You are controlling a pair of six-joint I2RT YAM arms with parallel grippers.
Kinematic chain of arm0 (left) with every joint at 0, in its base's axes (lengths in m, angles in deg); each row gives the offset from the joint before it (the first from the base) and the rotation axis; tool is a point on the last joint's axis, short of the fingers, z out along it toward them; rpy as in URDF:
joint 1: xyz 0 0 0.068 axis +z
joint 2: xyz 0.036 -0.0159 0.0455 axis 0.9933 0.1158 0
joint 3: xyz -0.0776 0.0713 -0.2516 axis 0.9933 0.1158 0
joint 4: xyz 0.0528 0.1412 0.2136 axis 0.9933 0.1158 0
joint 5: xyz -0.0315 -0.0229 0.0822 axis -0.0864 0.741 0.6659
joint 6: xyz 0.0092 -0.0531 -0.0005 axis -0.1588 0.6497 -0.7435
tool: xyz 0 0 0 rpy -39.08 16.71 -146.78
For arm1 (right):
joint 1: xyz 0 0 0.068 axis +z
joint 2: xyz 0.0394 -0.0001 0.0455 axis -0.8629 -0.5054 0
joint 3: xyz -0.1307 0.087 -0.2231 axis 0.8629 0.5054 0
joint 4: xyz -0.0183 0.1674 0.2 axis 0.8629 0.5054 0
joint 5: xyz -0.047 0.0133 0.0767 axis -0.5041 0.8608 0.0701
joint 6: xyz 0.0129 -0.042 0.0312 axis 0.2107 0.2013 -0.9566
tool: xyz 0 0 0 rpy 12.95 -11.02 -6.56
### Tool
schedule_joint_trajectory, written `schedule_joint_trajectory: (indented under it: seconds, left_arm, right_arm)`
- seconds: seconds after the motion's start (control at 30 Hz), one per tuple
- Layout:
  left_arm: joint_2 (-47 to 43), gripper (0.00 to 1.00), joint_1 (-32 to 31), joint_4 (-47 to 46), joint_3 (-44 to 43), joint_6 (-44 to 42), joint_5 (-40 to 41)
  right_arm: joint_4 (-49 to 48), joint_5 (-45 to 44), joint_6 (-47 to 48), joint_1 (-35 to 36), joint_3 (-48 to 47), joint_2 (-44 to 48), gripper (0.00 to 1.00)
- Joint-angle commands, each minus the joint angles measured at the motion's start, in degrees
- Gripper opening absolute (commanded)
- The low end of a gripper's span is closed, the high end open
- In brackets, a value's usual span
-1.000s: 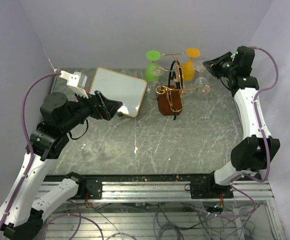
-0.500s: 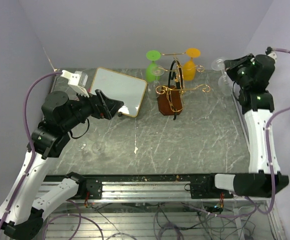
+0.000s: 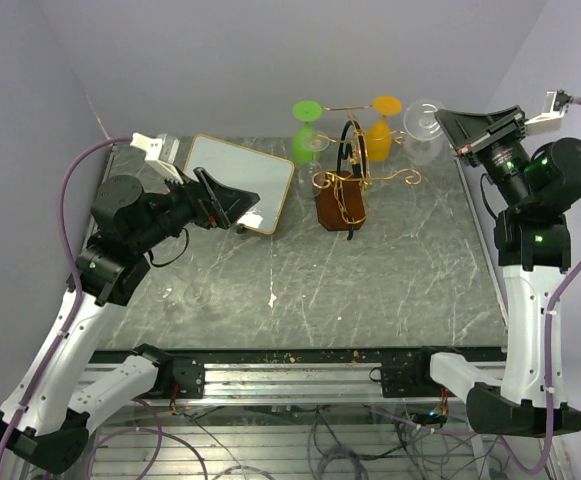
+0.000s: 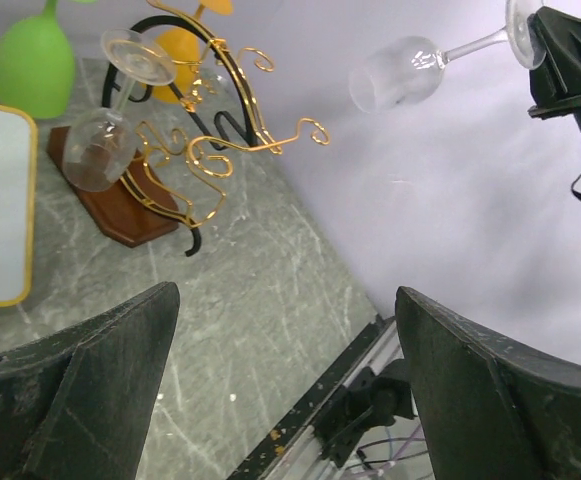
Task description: Take the wine glass off the wine glass rack
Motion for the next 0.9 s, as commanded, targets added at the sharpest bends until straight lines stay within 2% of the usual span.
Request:
schedule_joint_trajectory:
  seconds: [0.0,0.1,0.17,0.27,0.4,0.67,0.87]
  left_arm:
    - [0.55,0.99,-0.05,-8.43,2.03,6.44,-4.54]
    - [1.18,0.99,-0.05,-12.77,3.86,10.59,-6.81]
    - [1.62,0.99,-0.05,-17.7,5.48,14.17,-8.31]
    - [2.3,0.99,-0.05,-27.24,8.84,20.49,-11.12]
    - [3.92,0.99,-0.08,-39.27,12.65,28.46,-13.65]
    - [4.06,0.99,-0.45,-49.02,16.61,35.39,-13.27]
    - [3.06,0.95,-0.56,-50.58,17.43,37.32,-13.43]
  right_arm:
    - [-12.05,17.33,-12.82,-0.08,1.06,0.31,0.0]
    - [-20.88,23.92,-24.38,0.05,3.74,0.1,0.0]
    - [-31.15,26.2,-33.39,0.52,7.74,0.04,0.0]
    - [-43.94,27.91,-46.38,2.44,12.76,-0.98,0.0]
    - [-56.48,28.6,-58.33,7.14,15.55,-4.34,0.0]
    - [-70.18,24.44,-66.45,17.48,17.67,-10.88,0.0]
    - [-75.86,21.36,-68.8,20.41,18.47,-13.99,0.0]
